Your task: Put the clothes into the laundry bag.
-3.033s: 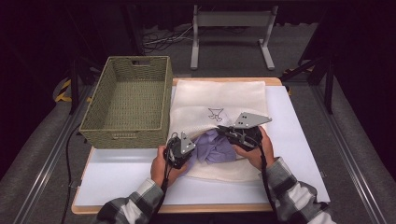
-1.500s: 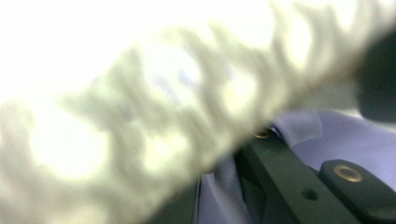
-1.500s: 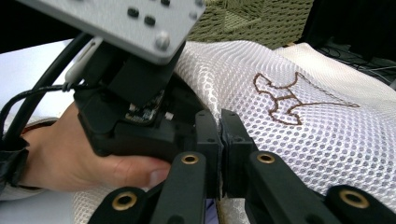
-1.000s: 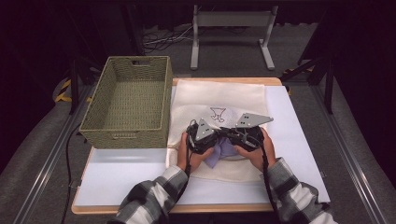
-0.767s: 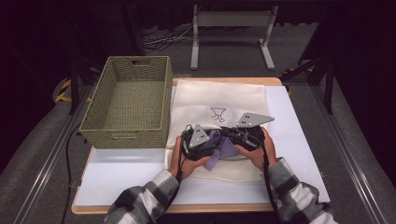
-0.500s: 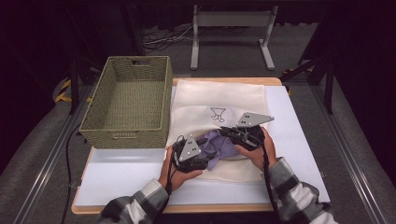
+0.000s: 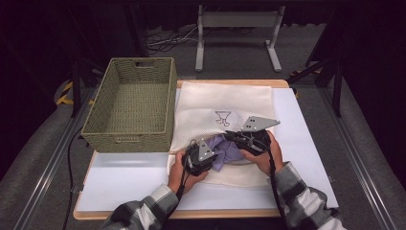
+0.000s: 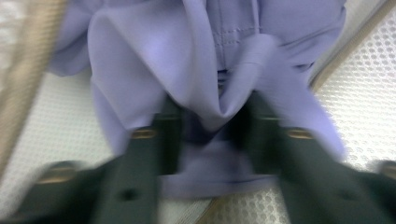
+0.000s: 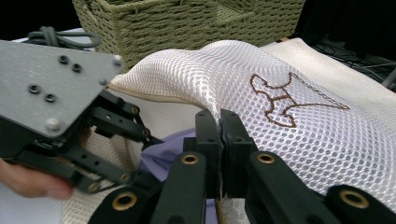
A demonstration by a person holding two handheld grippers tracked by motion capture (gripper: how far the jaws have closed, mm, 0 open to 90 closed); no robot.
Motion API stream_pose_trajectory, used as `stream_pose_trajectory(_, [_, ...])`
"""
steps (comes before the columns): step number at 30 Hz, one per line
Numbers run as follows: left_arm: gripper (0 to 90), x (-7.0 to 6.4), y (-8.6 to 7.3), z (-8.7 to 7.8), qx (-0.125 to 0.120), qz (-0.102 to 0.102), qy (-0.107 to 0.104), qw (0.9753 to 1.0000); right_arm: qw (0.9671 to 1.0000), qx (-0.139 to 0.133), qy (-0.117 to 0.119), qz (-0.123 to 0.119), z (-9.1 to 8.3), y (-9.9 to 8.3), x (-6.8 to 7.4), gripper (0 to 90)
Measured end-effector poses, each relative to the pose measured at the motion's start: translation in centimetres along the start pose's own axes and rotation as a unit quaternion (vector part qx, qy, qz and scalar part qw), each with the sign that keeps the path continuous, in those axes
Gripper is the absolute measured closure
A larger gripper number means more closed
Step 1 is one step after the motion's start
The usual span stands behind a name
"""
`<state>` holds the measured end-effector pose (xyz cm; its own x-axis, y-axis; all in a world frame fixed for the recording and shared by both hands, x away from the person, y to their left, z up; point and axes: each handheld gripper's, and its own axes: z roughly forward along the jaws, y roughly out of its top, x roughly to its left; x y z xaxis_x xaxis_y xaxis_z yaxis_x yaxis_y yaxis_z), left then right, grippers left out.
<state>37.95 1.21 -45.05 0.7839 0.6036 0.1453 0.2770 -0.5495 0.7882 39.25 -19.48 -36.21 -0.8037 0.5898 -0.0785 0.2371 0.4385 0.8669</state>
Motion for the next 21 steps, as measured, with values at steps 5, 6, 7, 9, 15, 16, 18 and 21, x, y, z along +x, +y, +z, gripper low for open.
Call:
stream_pose_trajectory(5, [88.0,0.6,1.0,0.7,-0.003,-0.007,-0.005,1.0000,1.0000,0.002,0.003,0.000,0.1,-0.1,0.1,88.6])
stream_pose_trajectory(6, [88.0,0.8,1.3,0.8,-0.011,-0.009,-0.013,0.9998,1.0000,0.003,0.004,0.001,0.2,-0.1,0.1,88.6])
stream_pose_trajectory(7, [88.1,1.0,1.6,0.9,-0.023,-0.012,-0.013,0.9996,1.0000,0.003,0.007,0.005,0.2,-0.1,0.2,88.6])
stream_pose_trajectory(9, [88.1,1.4,2.4,1.1,-0.038,-0.029,-0.020,0.9987,0.9999,0.004,0.012,0.009,0.3,-0.2,0.3,88.6])
stream_pose_trajectory(15, [88.2,1.5,4.1,2.1,-0.064,-0.041,-0.015,0.9970,0.9999,0.004,0.013,0.007,0.3,-0.1,0.5,88.6])
stream_pose_trajectory(16, [88.2,1.6,4.2,2.3,-0.070,-0.046,-0.009,0.9964,0.9999,0.004,0.014,0.008,0.3,-0.1,0.4,88.5])
stream_pose_trajectory(18, [88.3,1.7,4.4,2.6,-0.083,-0.048,0.004,0.9954,0.9996,0.001,0.022,0.018,0.3,-0.2,0.3,88.6])
stream_pose_trajectory(21, [88.3,1.7,4.7,3.0,-0.091,-0.050,0.033,0.9941,0.9995,0.003,0.024,0.021,0.3,-0.3,0.2,88.6])
